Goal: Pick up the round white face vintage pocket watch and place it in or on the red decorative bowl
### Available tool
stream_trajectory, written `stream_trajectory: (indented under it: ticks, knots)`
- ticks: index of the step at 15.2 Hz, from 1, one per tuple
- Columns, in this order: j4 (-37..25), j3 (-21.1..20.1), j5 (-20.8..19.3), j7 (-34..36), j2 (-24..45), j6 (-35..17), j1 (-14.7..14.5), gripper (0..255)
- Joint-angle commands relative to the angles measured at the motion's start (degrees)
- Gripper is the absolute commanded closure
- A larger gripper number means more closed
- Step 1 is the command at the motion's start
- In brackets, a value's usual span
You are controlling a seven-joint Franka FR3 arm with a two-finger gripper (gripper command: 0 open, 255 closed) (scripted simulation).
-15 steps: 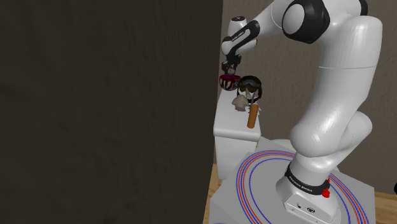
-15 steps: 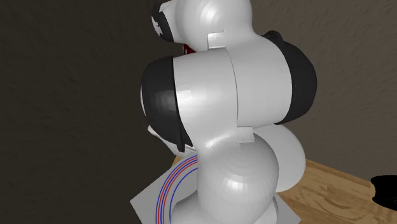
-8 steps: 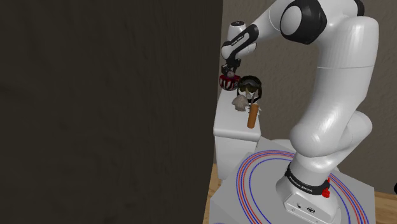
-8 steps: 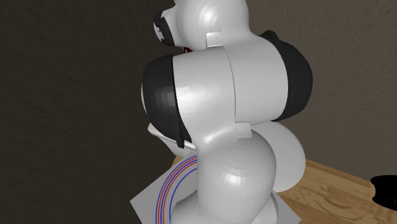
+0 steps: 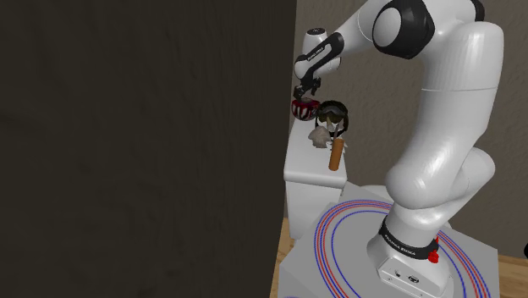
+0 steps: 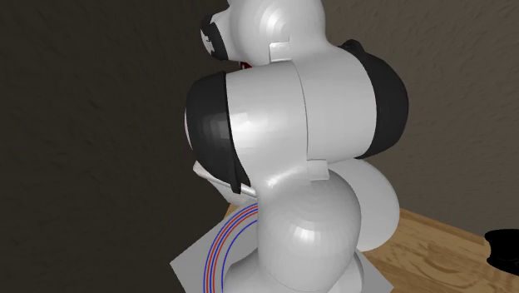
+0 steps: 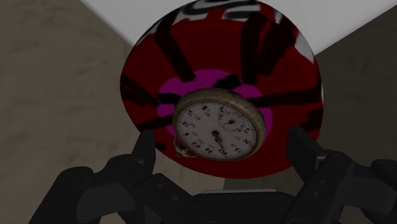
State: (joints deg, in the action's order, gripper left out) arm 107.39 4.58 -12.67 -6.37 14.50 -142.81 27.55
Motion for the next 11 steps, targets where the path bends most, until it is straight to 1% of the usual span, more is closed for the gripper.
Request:
stream_trajectory:
  ticks: [1,2,6,11]
  knots:
    - [0.0,0.0,0.0,0.0,0.0,0.0,0.0,0]
    - [0.0,0.0,0.0,0.0,0.0,0.0,0.0,0]
    - [0.6,-0.4,0.1,0.0,-5.5,5.0,-0.7,0]
    - [0.6,-0.4,0.1,0.0,-5.5,5.0,-0.6,0]
